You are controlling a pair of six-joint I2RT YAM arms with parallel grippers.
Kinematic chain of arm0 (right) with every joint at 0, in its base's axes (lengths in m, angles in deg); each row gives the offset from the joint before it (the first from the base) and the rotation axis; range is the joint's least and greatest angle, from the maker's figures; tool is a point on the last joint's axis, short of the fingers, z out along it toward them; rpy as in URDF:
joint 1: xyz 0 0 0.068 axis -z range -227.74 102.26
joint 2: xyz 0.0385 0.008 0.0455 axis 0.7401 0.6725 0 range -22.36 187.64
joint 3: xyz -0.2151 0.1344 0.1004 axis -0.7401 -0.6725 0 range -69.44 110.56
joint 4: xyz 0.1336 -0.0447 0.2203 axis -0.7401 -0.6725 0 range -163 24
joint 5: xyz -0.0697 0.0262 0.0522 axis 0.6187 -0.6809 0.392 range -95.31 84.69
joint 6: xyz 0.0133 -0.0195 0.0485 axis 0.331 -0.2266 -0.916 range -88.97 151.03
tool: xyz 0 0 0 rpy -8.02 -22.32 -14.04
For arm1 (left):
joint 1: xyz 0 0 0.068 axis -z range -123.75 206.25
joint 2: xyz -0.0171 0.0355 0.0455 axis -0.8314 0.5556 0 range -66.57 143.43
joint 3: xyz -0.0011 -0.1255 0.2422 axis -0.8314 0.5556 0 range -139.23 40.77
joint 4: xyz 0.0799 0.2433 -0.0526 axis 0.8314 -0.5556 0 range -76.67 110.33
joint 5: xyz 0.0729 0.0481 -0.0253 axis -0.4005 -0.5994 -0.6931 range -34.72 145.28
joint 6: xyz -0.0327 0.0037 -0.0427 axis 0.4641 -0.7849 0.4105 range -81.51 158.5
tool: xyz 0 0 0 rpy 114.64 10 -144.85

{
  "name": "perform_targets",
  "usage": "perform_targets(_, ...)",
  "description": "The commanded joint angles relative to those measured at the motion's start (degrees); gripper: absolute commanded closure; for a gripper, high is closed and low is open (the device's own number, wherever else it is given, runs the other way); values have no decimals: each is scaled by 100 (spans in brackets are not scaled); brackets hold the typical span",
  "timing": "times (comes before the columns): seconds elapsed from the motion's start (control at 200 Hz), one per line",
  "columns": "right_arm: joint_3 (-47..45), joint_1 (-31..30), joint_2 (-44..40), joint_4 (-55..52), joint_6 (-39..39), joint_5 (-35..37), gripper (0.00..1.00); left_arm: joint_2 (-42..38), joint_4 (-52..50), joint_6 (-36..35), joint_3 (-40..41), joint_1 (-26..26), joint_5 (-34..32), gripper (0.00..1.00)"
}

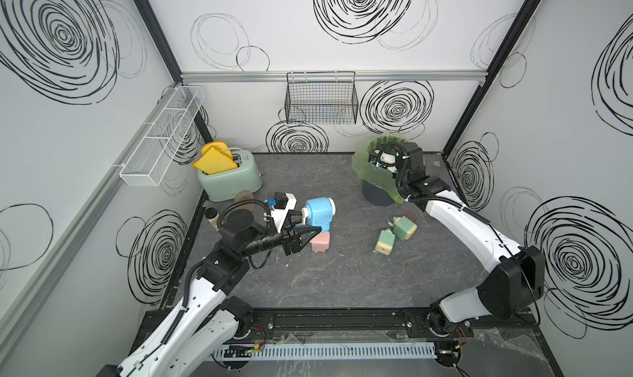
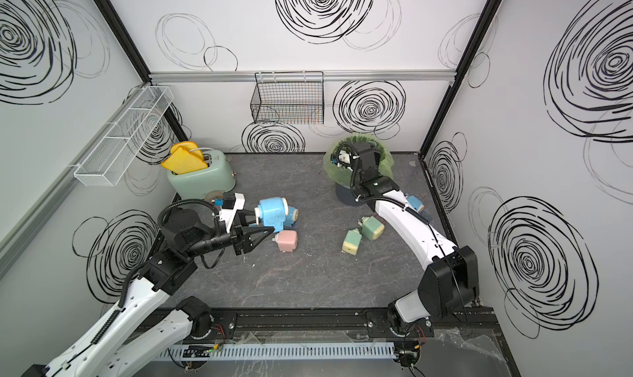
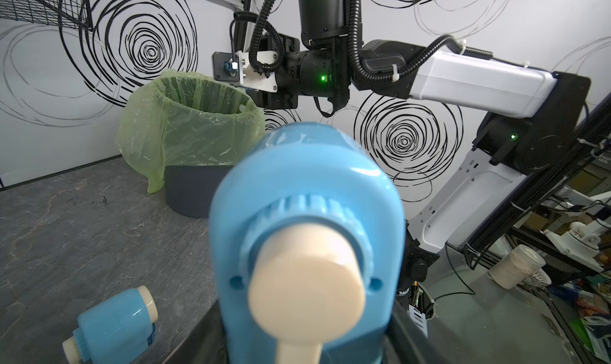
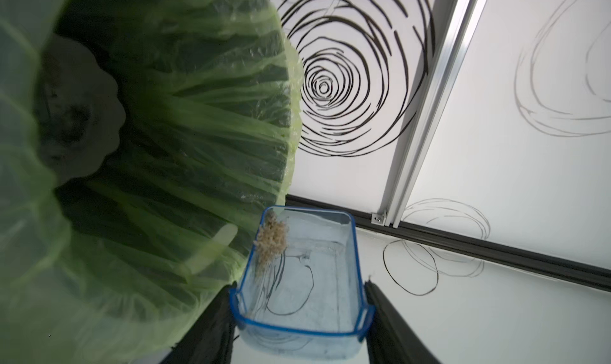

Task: Take out the pencil sharpener tray and clean the shavings
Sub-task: Pour the shavings into the trash bin.

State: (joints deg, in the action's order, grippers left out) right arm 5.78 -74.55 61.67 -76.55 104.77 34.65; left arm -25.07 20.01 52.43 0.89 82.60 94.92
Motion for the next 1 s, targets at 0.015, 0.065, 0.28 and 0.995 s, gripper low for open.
perform_targets(0.015,199,5,-188,-256,-276,-183,41,18,372,-57,-209,-6,146,67)
perform_targets(0.065,-22,247,-259,23,-31,105,40,-33,368,-54,-181,-15,132,67)
perform_targets(0.28,158,299,-187,-154,-337,-16,40,-41,345,-67,-191,-19,128,67)
perform_targets(0.995,449,343,-61,-77,-405,109,40,-39,339,-86,-200,19,160,68)
